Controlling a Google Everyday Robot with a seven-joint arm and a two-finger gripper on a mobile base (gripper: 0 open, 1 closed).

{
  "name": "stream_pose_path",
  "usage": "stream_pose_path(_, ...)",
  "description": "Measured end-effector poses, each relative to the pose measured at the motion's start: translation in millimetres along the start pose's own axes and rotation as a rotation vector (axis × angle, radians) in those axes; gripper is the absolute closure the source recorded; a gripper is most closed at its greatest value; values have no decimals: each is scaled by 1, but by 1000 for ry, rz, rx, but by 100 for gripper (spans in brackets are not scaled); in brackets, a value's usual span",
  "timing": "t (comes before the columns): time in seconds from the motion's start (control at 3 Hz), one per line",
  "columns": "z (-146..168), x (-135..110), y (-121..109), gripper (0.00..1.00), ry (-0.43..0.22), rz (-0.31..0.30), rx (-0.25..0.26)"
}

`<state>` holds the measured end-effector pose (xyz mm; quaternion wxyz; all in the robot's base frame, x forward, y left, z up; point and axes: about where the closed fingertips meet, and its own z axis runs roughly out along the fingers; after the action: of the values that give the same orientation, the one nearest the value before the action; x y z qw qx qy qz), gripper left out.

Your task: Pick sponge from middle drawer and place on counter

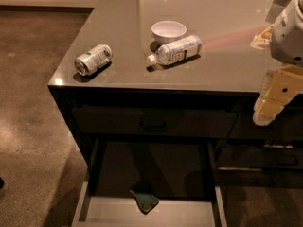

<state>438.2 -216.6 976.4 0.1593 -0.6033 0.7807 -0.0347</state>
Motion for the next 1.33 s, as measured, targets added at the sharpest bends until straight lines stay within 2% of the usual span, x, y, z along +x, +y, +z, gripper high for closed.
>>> stream_pose_path(0.67, 12, -7, -3, 0, 8, -24, -17)
stream_pose_path(1.0, 83, -32, 9, 0, -39, -79, -98)
stream_pose_path(1.33, 145, -59, 49, 0, -109, -126, -142)
